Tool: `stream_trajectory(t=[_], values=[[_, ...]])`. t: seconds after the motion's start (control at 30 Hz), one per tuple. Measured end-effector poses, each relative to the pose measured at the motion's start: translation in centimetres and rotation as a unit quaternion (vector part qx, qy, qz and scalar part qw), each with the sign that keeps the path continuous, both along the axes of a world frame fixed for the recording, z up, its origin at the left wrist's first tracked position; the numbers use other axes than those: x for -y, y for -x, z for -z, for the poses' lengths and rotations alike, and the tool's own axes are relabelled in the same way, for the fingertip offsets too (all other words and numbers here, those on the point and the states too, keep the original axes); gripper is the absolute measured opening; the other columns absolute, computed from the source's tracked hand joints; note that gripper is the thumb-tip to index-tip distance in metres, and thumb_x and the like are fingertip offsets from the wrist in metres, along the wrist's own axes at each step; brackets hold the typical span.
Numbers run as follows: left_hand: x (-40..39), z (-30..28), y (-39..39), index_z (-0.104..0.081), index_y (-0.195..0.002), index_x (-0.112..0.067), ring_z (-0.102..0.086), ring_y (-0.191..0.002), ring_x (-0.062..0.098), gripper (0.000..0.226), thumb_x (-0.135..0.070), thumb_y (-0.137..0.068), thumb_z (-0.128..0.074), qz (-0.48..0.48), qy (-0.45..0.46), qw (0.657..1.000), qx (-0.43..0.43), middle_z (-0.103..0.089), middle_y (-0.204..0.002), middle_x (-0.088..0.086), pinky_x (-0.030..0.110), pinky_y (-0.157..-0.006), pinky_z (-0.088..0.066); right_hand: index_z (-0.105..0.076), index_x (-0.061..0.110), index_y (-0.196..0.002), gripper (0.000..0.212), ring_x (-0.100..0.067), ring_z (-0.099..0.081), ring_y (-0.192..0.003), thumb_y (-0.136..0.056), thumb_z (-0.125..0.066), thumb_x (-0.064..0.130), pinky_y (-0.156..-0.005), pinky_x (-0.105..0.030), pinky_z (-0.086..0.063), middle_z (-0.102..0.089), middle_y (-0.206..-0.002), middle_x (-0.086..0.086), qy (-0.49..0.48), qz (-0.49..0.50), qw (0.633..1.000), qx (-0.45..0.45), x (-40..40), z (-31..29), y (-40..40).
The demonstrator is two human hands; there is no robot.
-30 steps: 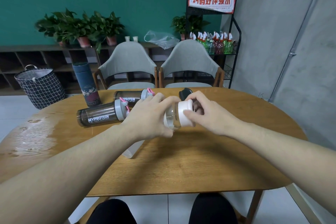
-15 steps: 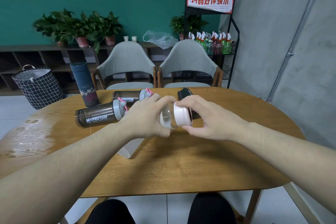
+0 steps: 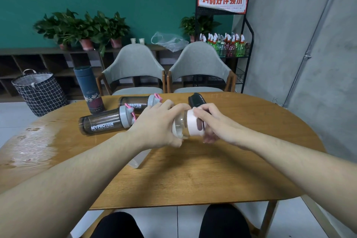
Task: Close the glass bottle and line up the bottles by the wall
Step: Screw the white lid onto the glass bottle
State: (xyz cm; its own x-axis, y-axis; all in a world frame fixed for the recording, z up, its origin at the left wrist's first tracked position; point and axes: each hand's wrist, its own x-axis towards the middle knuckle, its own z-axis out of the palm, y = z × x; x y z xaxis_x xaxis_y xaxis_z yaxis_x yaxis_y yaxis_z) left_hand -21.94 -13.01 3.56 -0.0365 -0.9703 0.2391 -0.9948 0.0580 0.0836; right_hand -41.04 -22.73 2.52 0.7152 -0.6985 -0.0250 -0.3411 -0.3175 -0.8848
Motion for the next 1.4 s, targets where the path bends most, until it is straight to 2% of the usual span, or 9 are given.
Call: stream_trajectory(t=[0.1, 0.17, 0.3, 0.5, 0.8, 0.97, 1.03, 1.2, 1.4], values=[[0.1, 0.1, -0.5, -0.035, -0.139, -0.041, -0.050, -0.102, 0.020, 0.090, -0.057, -0.057, -0.068, 0.000, -0.005, 0.999, -0.045, -0.048, -0.113, -0.005, 0.040, -0.083, -0.047, -0.019, 0.044, -0.153, 0.075, -0.002, -0.065, -0.101, -0.092, -0.059, 0.059, -0.091, -0.027, -0.050, -0.055, -0.130, 0.012, 0.187, -0.051, 0.981, -0.013, 0.4, 0.2, 1.2], [0.1, 0.1, -0.6, -0.035, -0.140, -0.040, -0.051, -0.100, 0.019, 0.092, -0.056, -0.056, -0.068, 0.001, -0.013, 0.997, -0.070, -0.049, -0.111, -0.004, 0.039, -0.081, -0.049, -0.019, 0.046, -0.154, 0.082, 0.000, -0.055, -0.116, -0.087, -0.066, 0.058, -0.097, -0.024, -0.043, -0.037, -0.149, 0.014, 0.354, -0.103, 0.928, -0.056, 0.9, 0.3, 2.0], [0.1, 0.3, -0.5, -0.034, -0.141, -0.041, -0.052, -0.101, 0.018, 0.093, -0.054, -0.057, -0.071, 0.008, -0.030, 0.996, -0.084, -0.051, -0.114, -0.005, 0.041, -0.083, -0.051, -0.035, 0.035, -0.149, 0.066, -0.003, -0.052, -0.096, -0.092, -0.061, 0.053, -0.090, -0.024, -0.041, -0.048, -0.124, 0.012, 0.466, -0.154, 0.869, -0.065, 1.7, 0.4, 2.0], [0.1, 0.6, 0.3, -0.033, -0.142, -0.040, -0.052, -0.105, 0.018, 0.093, -0.055, -0.057, -0.069, 0.014, -0.003, 0.999, -0.036, -0.051, -0.120, -0.005, 0.040, -0.087, -0.050, -0.032, 0.044, -0.135, 0.053, 0.001, -0.054, -0.093, -0.089, -0.058, 0.053, -0.077, -0.017, -0.041, -0.047, -0.115, 0.020, 0.340, -0.100, 0.934, -0.048, 1.0, 1.2, 1.8], [0.6, 1.6, 1.1, -0.027, -0.139, -0.042, -0.053, -0.108, 0.021, 0.088, -0.056, -0.064, -0.071, 0.022, 0.041, 0.998, -0.046, -0.052, -0.123, -0.004, 0.039, -0.090, -0.046, -0.027, 0.042, -0.121, 0.043, 0.001, -0.055, -0.082, -0.087, -0.041, 0.064, -0.068, -0.027, -0.040, -0.048, -0.097, 0.023, 0.343, -0.076, 0.935, -0.048, 0.6, 0.8, 1.6], [0.9, 1.6, 1.6, -0.034, -0.139, -0.039, -0.054, -0.108, 0.023, 0.087, -0.057, -0.063, -0.070, 0.018, 0.069, 0.992, -0.105, -0.054, -0.121, -0.004, 0.046, -0.089, -0.049, -0.032, 0.038, -0.126, 0.047, -0.009, -0.062, -0.085, -0.089, -0.052, 0.059, -0.074, -0.028, -0.050, -0.060, -0.103, 0.009, 0.264, -0.046, 0.963, 0.022, 1.1, 0.5, 1.4], [1.1, 1.3, 1.7, -0.037, -0.138, -0.039, -0.054, -0.112, 0.021, 0.086, -0.059, -0.062, -0.072, 0.005, 0.089, 0.984, -0.156, -0.054, -0.124, -0.004, 0.047, -0.091, -0.049, -0.033, 0.034, -0.131, 0.054, -0.005, -0.067, -0.095, -0.091, -0.067, 0.046, -0.083, -0.025, -0.055, -0.063, -0.114, 0.009, 0.150, 0.001, 0.982, 0.111, 0.7, 0.8, 0.7], [1.4, 1.3, 2.8, -0.038, -0.135, -0.039, -0.057, -0.113, 0.016, 0.090, -0.063, -0.056, -0.073, -0.015, 0.092, 0.944, -0.317, -0.057, -0.124, -0.004, 0.043, -0.092, -0.052, -0.050, 0.031, -0.130, 0.055, -0.008, -0.075, -0.091, -0.085, -0.080, 0.028, -0.071, -0.030, -0.061, -0.071, -0.117, 0.002, -0.125, 0.088, 0.954, 0.259, -1.1, 1.2, -1.6], [0.9, 0.1, 1.2, -0.031, -0.140, -0.043, -0.057, -0.114, 0.004, 0.087, -0.049, -0.070, -0.084, 0.005, -0.006, 0.902, -0.432, -0.054, -0.126, -0.011, 0.027, -0.095, -0.051, -0.061, 0.028, -0.128, 0.059, -0.021, -0.074, -0.105, -0.075, -0.088, 0.032, -0.083, -0.049, -0.063, -0.076, -0.119, -0.001, -0.164, 0.113, 0.940, 0.276, -0.6, 0.5, -2.8]])
